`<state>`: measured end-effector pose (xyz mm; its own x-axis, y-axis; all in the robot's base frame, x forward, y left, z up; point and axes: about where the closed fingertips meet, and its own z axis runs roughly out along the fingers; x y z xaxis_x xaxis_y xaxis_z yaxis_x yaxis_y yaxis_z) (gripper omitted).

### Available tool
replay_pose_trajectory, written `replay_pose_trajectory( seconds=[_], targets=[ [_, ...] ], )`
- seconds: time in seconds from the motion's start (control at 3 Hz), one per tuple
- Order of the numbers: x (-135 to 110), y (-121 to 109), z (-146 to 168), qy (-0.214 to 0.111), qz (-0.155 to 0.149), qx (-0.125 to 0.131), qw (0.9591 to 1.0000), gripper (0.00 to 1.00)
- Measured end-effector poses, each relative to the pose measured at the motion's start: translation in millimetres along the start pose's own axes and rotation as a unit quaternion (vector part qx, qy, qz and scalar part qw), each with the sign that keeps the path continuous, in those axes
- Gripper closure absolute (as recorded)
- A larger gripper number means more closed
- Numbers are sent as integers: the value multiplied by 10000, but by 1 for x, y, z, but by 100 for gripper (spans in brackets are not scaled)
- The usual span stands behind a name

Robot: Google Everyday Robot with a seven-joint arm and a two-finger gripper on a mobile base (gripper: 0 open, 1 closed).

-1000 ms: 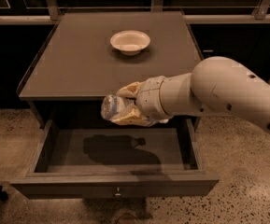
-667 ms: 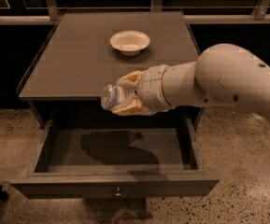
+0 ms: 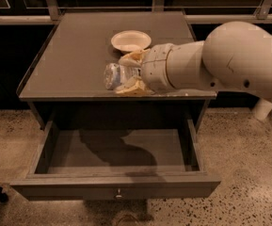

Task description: Pick blue plastic bottle from top drawer and place on counter

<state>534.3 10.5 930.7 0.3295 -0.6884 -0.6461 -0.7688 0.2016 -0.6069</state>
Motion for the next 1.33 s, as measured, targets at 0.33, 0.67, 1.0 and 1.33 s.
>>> replay_pose_trajectory(
  seconds=[0.33, 0.67, 1.0, 1.33],
  targets=[
    [14, -17, 14, 92, -41, 1, 9999, 100],
    [36, -29, 45, 285, -30, -140, 9995, 100],
    [62, -40, 69, 579, 99, -143, 9982, 100],
    [77, -60, 80, 873, 119, 17, 9961, 100]
  ],
)
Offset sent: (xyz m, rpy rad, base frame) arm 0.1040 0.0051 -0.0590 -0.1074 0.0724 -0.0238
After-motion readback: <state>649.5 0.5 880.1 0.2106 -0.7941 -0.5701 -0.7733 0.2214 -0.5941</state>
